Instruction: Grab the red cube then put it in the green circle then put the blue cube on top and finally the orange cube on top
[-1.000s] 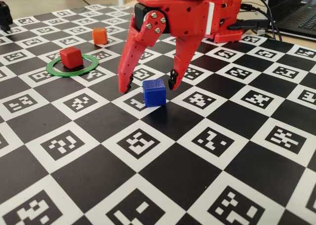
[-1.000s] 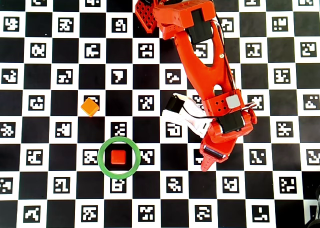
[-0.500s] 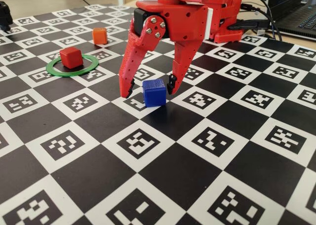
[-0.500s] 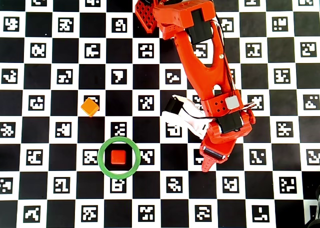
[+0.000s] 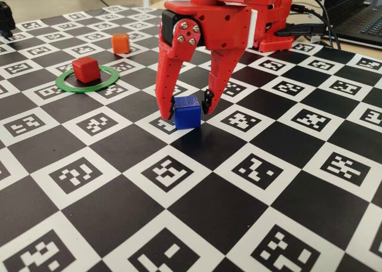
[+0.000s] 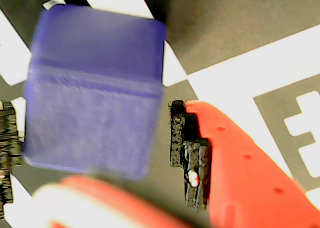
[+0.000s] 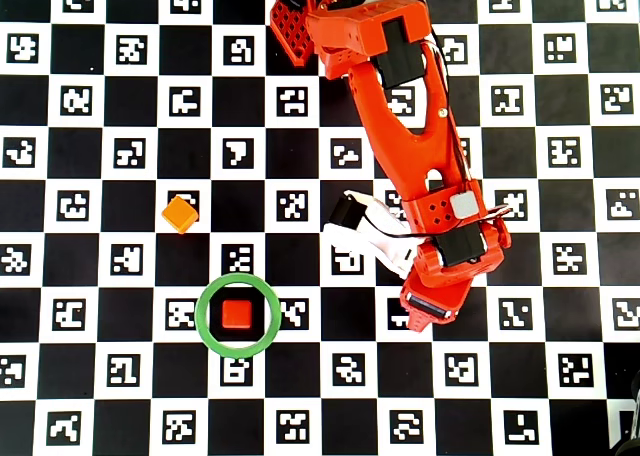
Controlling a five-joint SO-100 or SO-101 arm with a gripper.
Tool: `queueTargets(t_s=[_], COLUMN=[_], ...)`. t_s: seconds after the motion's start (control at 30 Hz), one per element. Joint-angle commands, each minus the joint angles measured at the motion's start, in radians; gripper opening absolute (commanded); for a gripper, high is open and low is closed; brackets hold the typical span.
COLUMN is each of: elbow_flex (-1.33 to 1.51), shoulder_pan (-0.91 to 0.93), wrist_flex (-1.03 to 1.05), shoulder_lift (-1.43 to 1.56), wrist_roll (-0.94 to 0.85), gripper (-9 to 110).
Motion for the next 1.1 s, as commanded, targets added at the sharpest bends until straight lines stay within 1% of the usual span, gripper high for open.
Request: queueTargets(t_s=[0.0, 0.17, 0.33, 0.5, 0.67, 0.77, 1.07], elbow_flex=[-0.011, -0.011, -0.017, -0.034, -0.115, -0.167, -0.170], shoulder_pan=[0.009, 0.015, 0.015, 0.017, 0.023, 0.032, 0.092], wrist_flex=[0.000, 0.006, 0.012, 0.046, 0.140, 0.209, 0.328], shoulder_lift=[0.018, 0.017, 0.017, 0.026, 0.061, 0.101, 0.229], wrist_roll=[0.005, 0.029, 0.015, -0.018, -0.078, -0.135, -0.298], gripper=[19, 9, 3, 2, 1, 0, 0])
